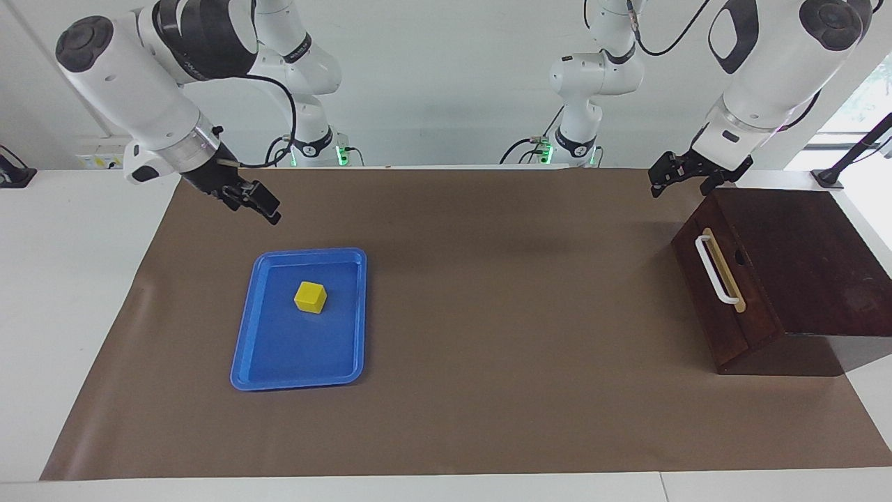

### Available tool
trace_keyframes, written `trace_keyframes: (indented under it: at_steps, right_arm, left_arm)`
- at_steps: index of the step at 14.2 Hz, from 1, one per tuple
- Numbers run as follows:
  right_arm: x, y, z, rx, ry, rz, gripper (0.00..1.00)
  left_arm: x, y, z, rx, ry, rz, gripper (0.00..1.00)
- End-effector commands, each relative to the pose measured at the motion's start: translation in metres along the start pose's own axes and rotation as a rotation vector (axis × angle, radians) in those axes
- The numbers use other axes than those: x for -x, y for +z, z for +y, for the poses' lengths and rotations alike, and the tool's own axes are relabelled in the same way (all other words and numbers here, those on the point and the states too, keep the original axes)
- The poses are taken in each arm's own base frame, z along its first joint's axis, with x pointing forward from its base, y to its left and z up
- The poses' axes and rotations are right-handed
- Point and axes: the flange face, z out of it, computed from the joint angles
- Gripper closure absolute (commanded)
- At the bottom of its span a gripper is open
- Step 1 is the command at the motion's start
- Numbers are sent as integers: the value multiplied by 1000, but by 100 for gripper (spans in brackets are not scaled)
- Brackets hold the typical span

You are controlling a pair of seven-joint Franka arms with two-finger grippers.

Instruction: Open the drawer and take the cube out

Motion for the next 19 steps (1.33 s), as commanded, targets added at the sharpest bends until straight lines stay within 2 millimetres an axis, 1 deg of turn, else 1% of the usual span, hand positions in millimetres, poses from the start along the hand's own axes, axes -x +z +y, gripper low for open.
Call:
trace_keyframes:
  at_steps: [1,2,3,5,6,7,8,10,12,13,14,16,19]
  right_arm:
    - [10,-22,11,83,-287,55,0]
    - [12,-29,16,113,-358,71,0]
    - [13,-34,20,130,-401,80,0]
    - [17,-50,24,142,-475,105,0]
    - [21,-58,26,152,-501,110,0]
    - [26,-61,29,152,-496,102,0]
    - [26,-56,37,151,-481,85,0]
    - [23,-40,42,149,-443,58,0]
    - [18,-30,45,144,-389,39,0]
    - [16,-28,49,142,-378,34,0]
    - [17,-26,49,144,-379,28,0]
    - [16,-26,51,134,-368,26,0]
    - [17,-28,50,136,-367,28,0]
  left_arm:
    - [4,-4,-6,4,-7,5,0]
    - [3,-4,-6,4,-7,4,0]
    - [3,-4,-6,4,-7,4,0]
    - [3,-4,-5,6,-5,5,0]
    - [3,-5,-4,7,-5,7,0]
    - [3,-6,-5,7,-3,8,0]
    - [3,-5,-6,8,0,8,0]
    - [2,-4,-5,17,3,7,0]
    - [1,-4,-1,39,7,7,0]
    - [1,-5,-1,46,9,13,0]
    - [-1,-7,0,48,10,28,0]
    - [-7,-10,2,52,12,76,0]
    - [-9,-12,5,53,18,96,0]
